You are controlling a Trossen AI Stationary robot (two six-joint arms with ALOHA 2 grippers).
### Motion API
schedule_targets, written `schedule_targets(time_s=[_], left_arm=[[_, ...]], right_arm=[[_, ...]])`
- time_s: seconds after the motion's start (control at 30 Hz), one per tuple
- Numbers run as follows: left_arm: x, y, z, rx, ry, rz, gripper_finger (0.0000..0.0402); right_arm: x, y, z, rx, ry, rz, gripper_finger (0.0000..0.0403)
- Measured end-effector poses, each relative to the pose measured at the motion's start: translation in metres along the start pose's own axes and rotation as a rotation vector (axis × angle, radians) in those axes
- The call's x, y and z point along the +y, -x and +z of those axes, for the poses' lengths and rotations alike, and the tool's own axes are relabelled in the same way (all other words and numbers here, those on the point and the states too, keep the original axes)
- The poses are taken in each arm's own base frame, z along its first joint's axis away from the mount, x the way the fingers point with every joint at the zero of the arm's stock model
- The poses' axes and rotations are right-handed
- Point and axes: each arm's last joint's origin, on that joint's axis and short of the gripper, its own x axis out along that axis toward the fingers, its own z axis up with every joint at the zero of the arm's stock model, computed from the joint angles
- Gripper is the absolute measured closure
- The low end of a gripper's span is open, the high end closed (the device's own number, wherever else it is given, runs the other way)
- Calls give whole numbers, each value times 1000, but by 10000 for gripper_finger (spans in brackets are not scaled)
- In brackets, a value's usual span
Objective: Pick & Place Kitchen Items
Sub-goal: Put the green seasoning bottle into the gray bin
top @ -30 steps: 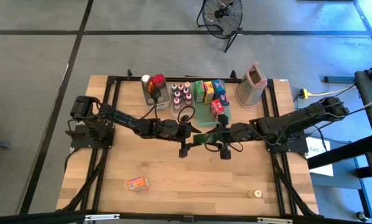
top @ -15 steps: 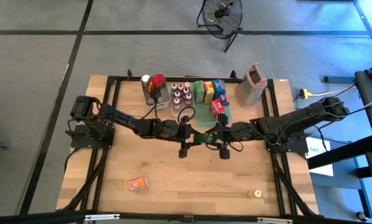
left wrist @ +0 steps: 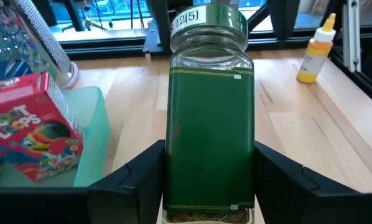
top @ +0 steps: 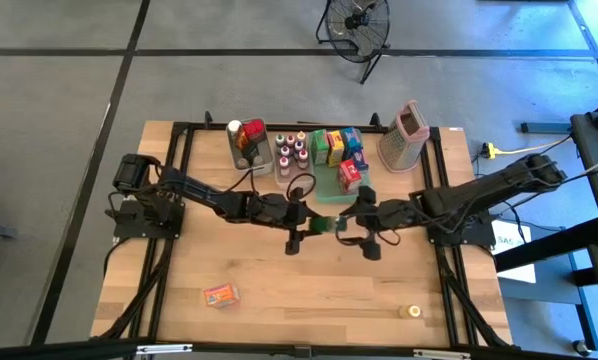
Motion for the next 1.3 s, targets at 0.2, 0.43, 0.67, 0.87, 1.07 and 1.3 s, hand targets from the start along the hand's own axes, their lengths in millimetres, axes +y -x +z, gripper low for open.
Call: schedule_targets(time_s=[0.2,0.43,0.67,0.87,1.07,1.3], left_arm=[[2,11,12,-28,0,14,207],[4,48,46,-212,-11,-70,207],[5,82,63,-470,25,-108,207],[0,91,54,-653,55,-150,207],[-9,89,45,-770,53,-171,207],[-18,63,27,-875,42,-181,207]], right_arm=[[7,23,2,-12,-92,-51,55],[20,21,3,-174,-194,-182,55],[30,15,21,-346,-138,-45,55],[34,20,33,-466,-15,11,55],[36,12,35,-496,48,-39,55],[32,-4,43,-598,16,-255,55]])
